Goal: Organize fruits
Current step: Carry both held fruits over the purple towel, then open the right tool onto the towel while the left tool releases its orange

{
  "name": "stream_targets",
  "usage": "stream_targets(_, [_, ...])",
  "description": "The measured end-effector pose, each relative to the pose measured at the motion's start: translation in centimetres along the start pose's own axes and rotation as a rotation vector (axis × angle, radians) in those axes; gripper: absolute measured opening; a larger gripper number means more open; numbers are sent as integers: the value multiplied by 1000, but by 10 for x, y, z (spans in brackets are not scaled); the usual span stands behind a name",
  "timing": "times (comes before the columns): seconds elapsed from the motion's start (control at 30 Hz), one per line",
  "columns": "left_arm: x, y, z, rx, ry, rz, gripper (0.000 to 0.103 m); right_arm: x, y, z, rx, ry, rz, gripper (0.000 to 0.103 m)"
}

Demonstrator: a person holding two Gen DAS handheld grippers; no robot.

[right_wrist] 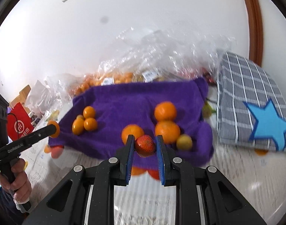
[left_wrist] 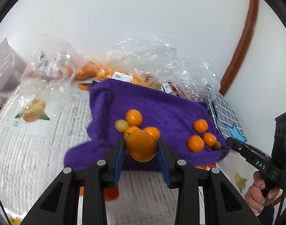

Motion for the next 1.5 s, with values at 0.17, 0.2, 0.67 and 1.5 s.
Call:
stream_targets(0.17, [11, 6, -32, 43, 16, -18, 33, 16, -3, -25, -30, 12, -4, 23])
stream_targets(0.2, [16, 9, -38, 51, 12, -17, 33, 21, -4, -30, -34, 13, -8, 23])
stream_targets(0.67, [103, 40, -38, 91, -138, 2, 33, 85, -6, -26, -61, -90, -41, 23])
stream_targets(1.5, [122, 41, -10, 132, -235, 12, 33, 96, 1, -14, -86, -117, -16, 23])
Point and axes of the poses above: each gripper's, at about its wrist camera, not at the fingertips, and x roughly the way its jaws point, y to its right, z to its underside, the point moved 8 cm from there along x, roughly the way its jaws point, and after that the axes turned 3 degrees about y, right-handed, at the moved point
